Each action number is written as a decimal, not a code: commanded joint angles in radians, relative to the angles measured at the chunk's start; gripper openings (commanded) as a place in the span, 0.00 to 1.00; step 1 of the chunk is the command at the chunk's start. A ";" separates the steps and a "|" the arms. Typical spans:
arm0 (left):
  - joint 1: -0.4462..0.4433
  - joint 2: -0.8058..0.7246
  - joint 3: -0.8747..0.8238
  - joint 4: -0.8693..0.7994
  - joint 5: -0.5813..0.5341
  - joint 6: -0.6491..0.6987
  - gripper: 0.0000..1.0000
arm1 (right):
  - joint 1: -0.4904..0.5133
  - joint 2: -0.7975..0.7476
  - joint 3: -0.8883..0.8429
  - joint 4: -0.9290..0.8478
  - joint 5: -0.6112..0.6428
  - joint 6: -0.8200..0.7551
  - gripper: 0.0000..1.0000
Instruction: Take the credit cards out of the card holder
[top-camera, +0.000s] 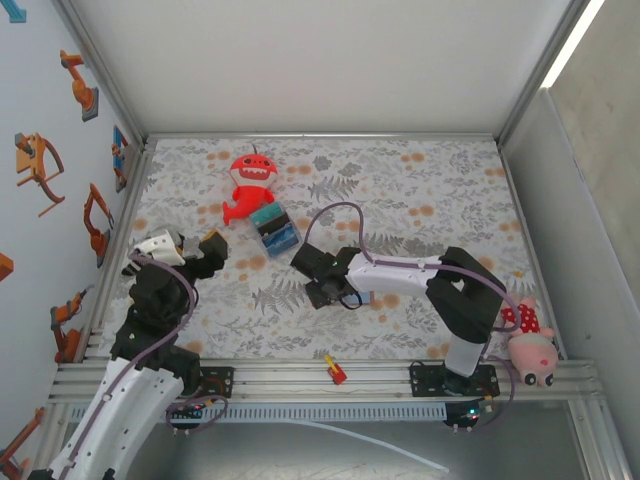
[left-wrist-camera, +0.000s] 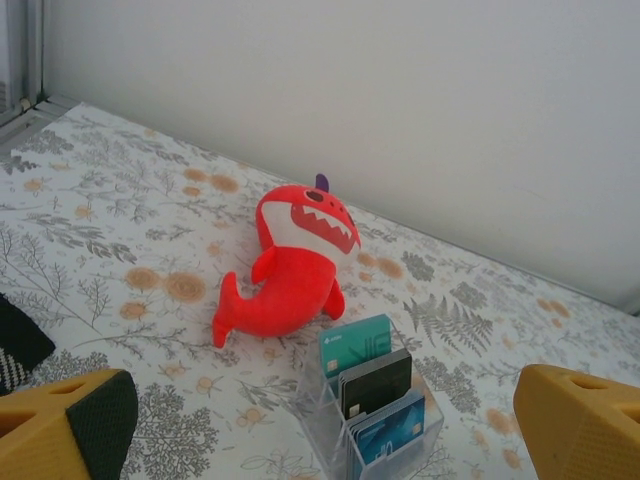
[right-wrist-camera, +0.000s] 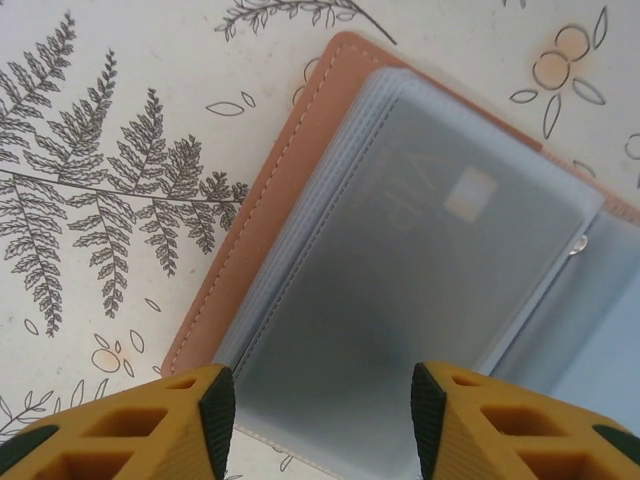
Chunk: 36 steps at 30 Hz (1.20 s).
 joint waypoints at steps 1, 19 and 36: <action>0.002 0.025 0.036 -0.010 -0.006 -0.022 0.97 | 0.006 0.007 0.002 -0.005 -0.013 0.043 0.53; 0.002 0.073 0.081 -0.043 0.014 -0.026 0.97 | 0.005 0.041 -0.043 0.023 -0.028 0.063 0.49; -0.002 0.073 0.180 -0.074 0.155 -0.016 0.97 | -0.027 -0.016 -0.100 0.134 -0.197 0.014 0.28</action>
